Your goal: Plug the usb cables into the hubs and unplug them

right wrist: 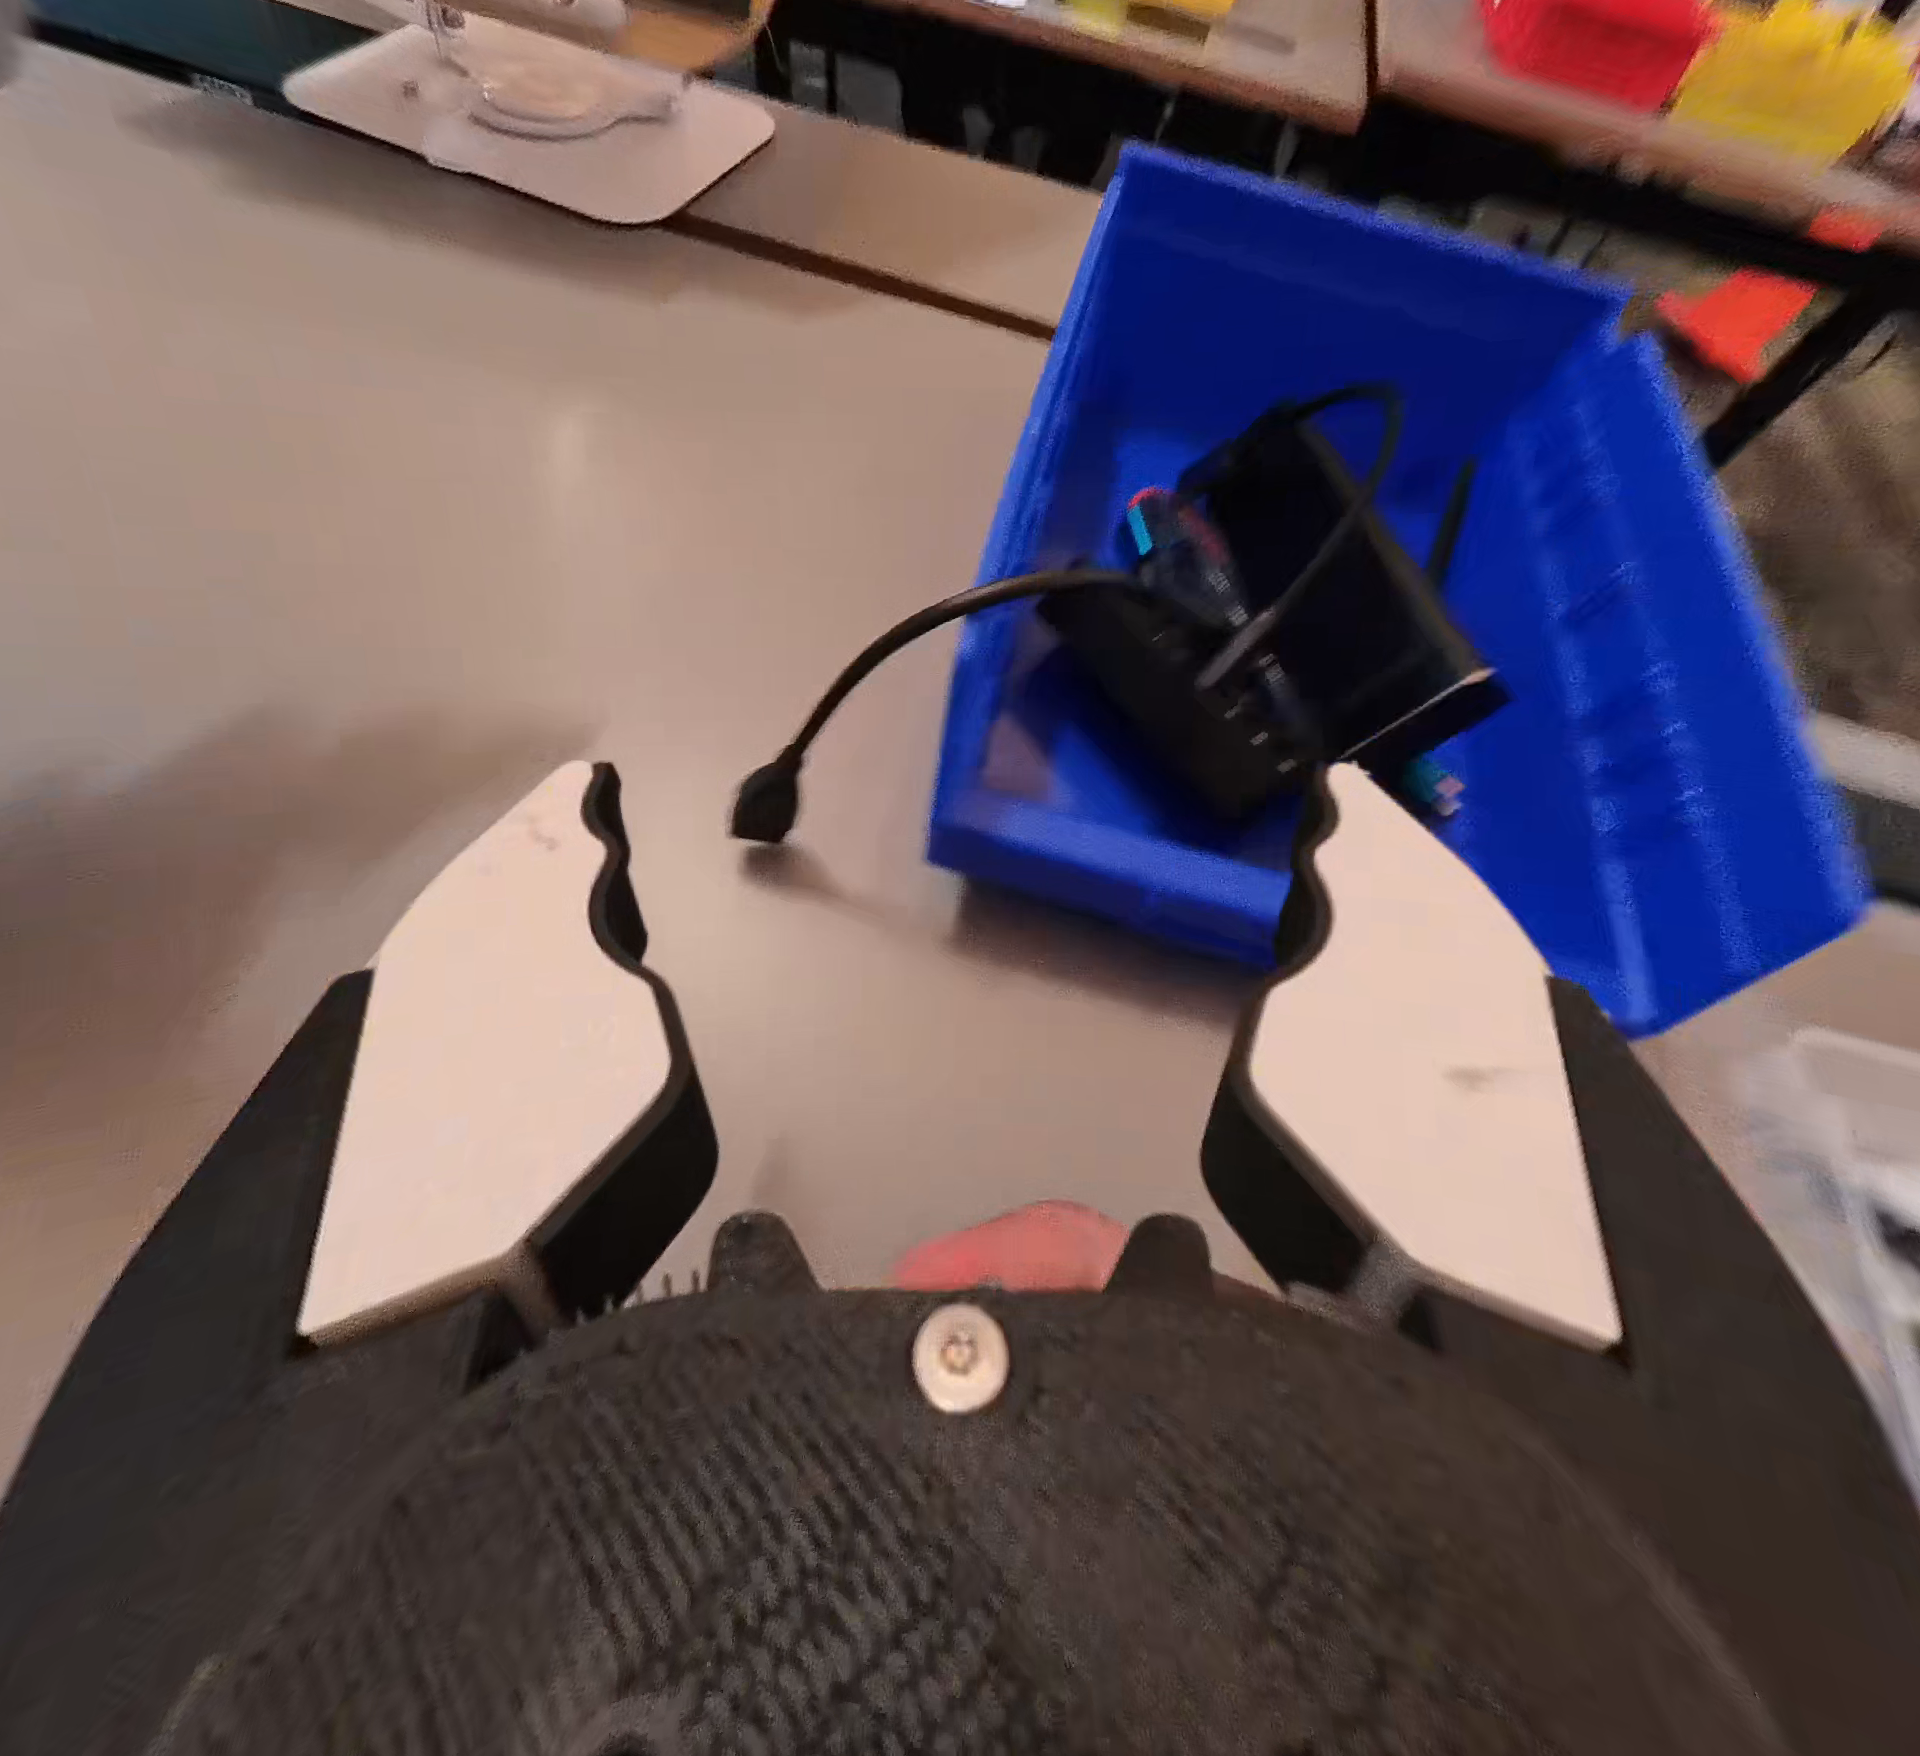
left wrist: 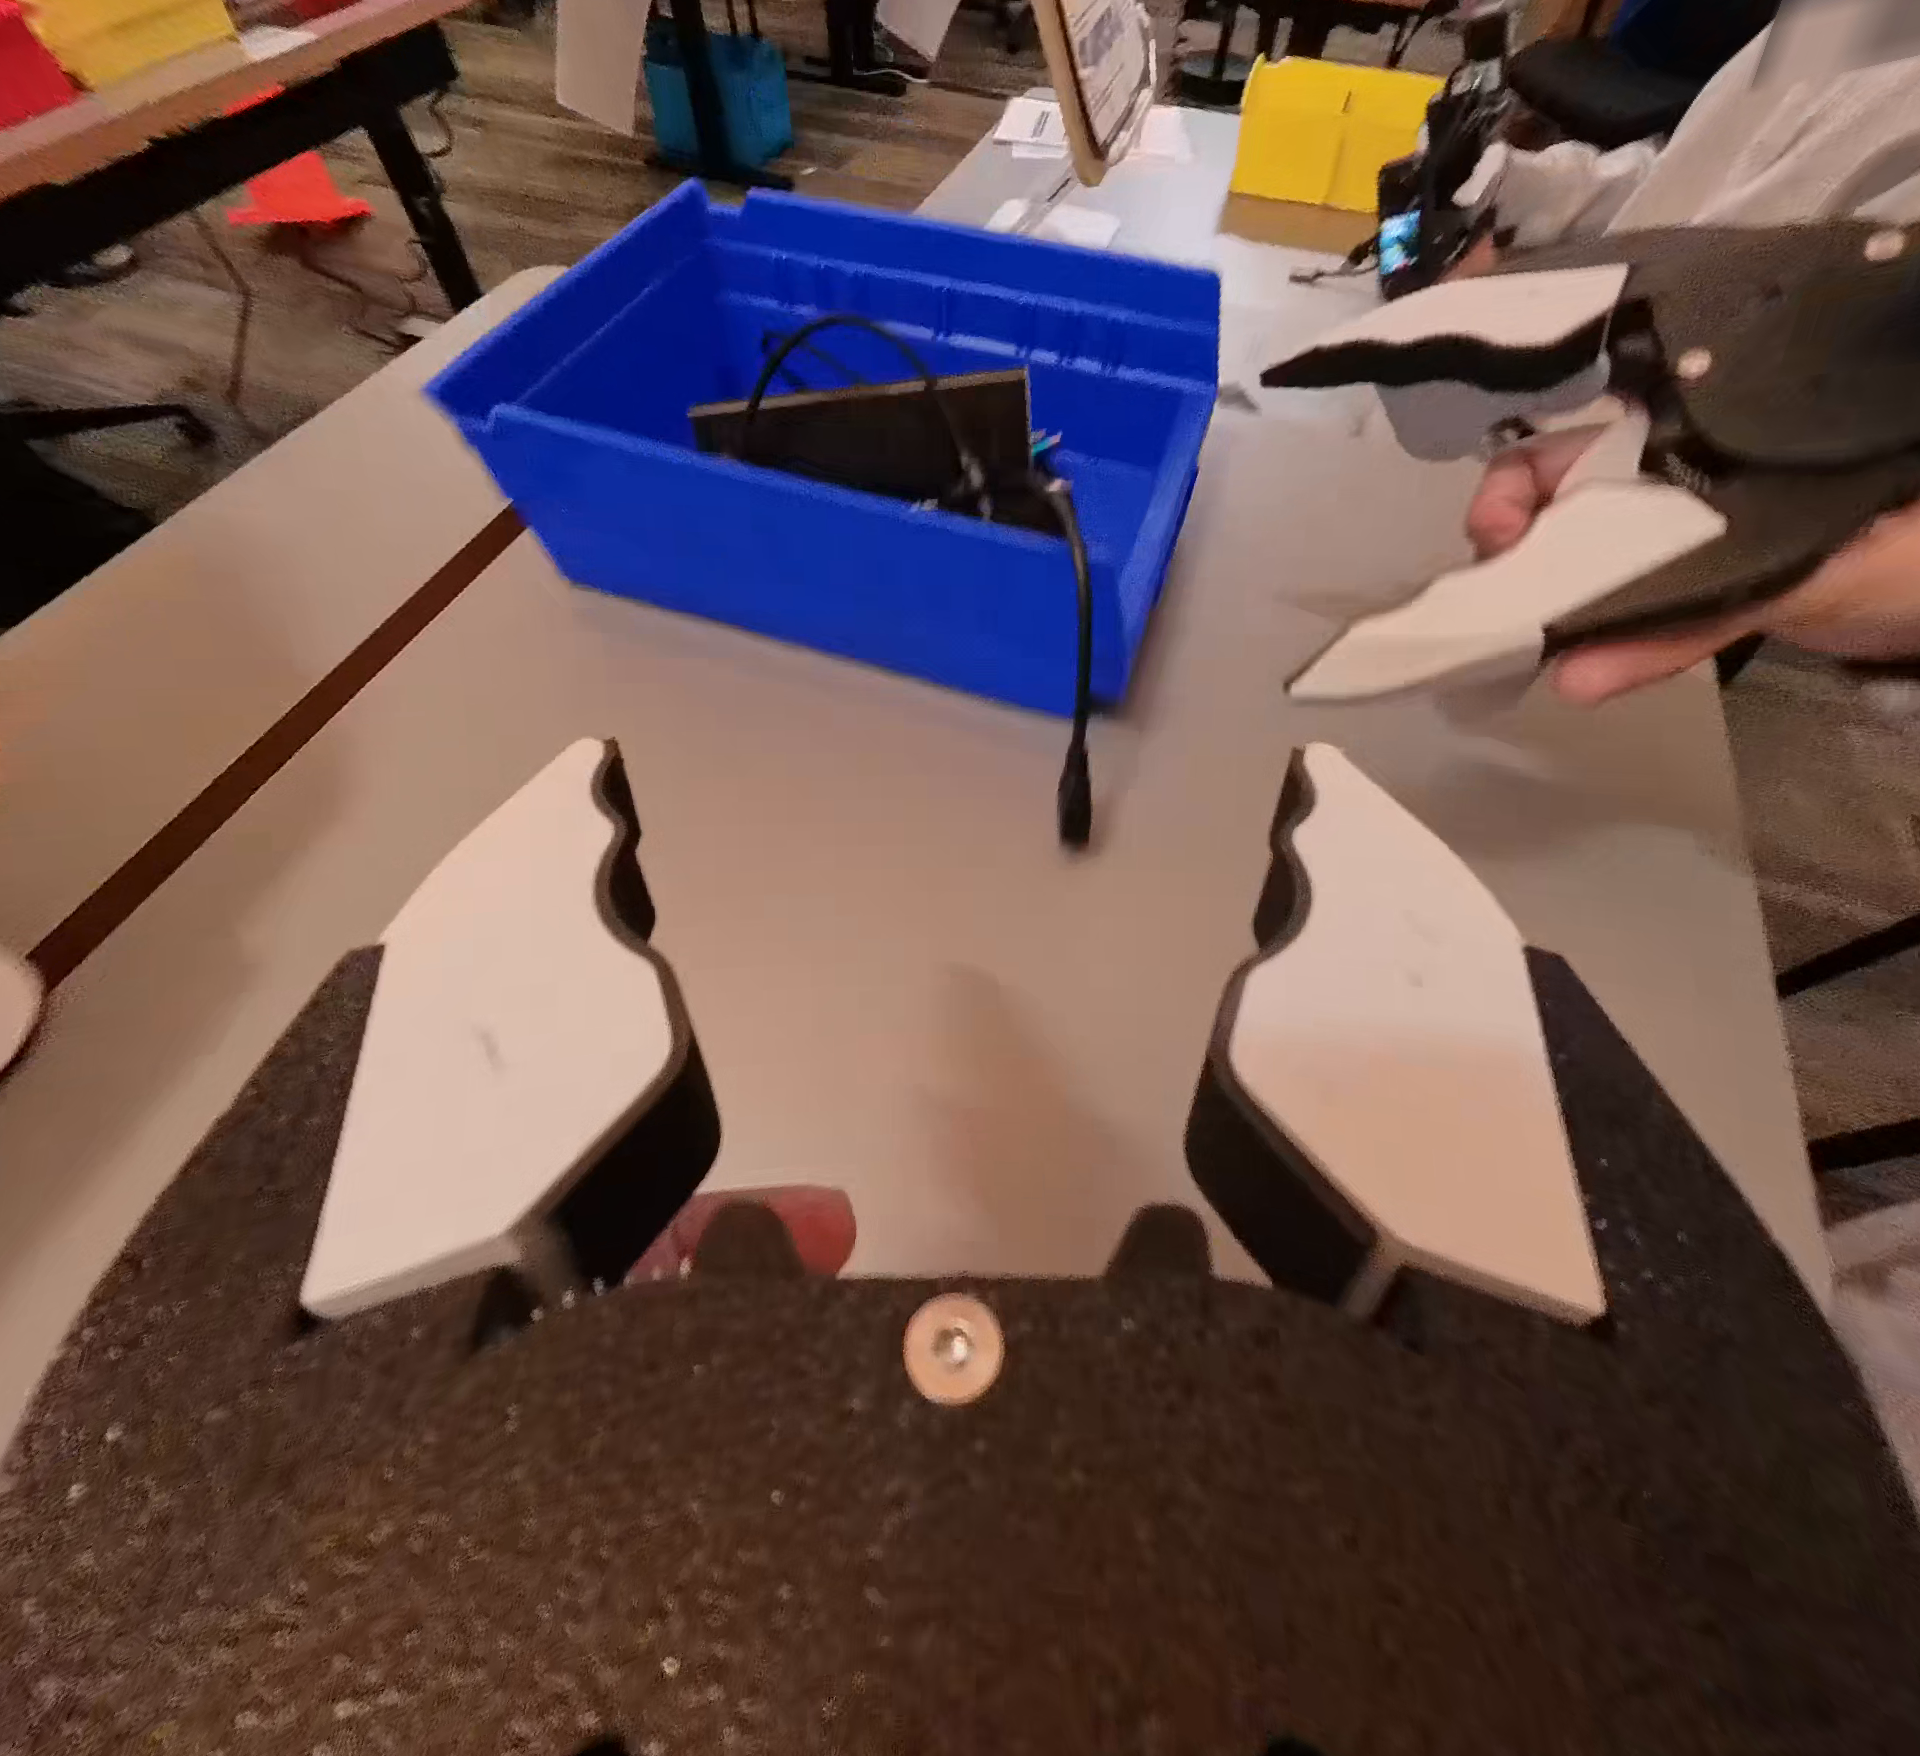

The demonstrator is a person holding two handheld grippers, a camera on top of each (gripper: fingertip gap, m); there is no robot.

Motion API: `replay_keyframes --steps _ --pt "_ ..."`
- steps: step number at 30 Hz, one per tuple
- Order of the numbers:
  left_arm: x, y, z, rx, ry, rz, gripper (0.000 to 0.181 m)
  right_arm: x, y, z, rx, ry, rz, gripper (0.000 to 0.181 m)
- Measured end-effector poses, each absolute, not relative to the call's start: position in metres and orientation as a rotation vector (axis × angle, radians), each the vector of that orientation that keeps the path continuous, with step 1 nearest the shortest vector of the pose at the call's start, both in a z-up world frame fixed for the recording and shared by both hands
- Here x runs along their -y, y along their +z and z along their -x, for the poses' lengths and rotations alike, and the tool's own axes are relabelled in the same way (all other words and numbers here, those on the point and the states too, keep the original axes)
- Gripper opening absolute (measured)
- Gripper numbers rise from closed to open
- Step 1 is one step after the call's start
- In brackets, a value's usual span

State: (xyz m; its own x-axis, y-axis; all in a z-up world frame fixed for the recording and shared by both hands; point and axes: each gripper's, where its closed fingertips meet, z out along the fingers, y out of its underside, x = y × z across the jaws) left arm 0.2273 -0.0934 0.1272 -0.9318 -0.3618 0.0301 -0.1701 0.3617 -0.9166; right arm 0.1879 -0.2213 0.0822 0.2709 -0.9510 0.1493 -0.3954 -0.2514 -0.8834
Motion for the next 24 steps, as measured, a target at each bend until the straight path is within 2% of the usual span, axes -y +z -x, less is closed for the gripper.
replay_keyframes --steps 1,3,6,7,8,10,13,15,17,19,22,24 --pt "0.109 0.129 -0.236 -2.457 -1.603 0.502 0.112 0.231 0.089 -0.193 -1.174 -0.98 1.804 0.12" --pt "0.133 0.124 -0.256 -2.453 -1.531 0.605 0.11 0.264 0.094 -0.212 -1.198 -1.035 1.809 0.107" --pt "0.162 0.118 -0.277 -2.284 -1.602 0.939 0.108 0.32 0.1 -0.234 -1.366 -0.981 1.795 0.11" --pt "0.175 0.113 -0.279 -2.271 -1.636 1.041 0.107 0.341 0.106 -0.237 -1.403 -0.994 1.767 0.104" --pt "0.186 0.105 -0.284 -2.266 -1.606 1.118 0.097 0.36 0.111 -0.238 -1.444 -0.992 1.735 0.098" --pt "0.201 0.088 -0.302 -2.211 -1.454 1.177 0.081 0.389 0.117 -0.242 -1.517 -0.993 1.635 0.097" --pt "0.22 0.066 -0.324 -2.207 -1.222 1.246 0.075 0.402 0.111 -0.242 -1.527 -0.993 1.612 0.095" --pt "0.228 0.055 -0.334 -2.236 -1.115 1.272 0.057 0.402 0.106 -0.241 -1.525 -1.009 1.604 0.096" --pt "0.227 0.033 -0.338 -2.327 -0.939 1.247 0.052 0.394 0.104 -0.238 -1.496 -0.993 1.612 0.095" --pt "0.216 0.019 -0.345 -2.345 -0.83 1.232 0.04 0.387 0.105 -0.236 -1.479 -1.002 1.628 0.096" --pt "0.179 0.02 -0.349 -2.338 -0.846 1.274 0.01 0.375 0.124 -0.229 -1.422 -1.009 1.64 0.095" --pt "0.144 0.019 -0.334 -2.419 -0.882 1.255 0.005 0.367 0.144 -0.222 -1.363 -1.034 1.636 0.096"
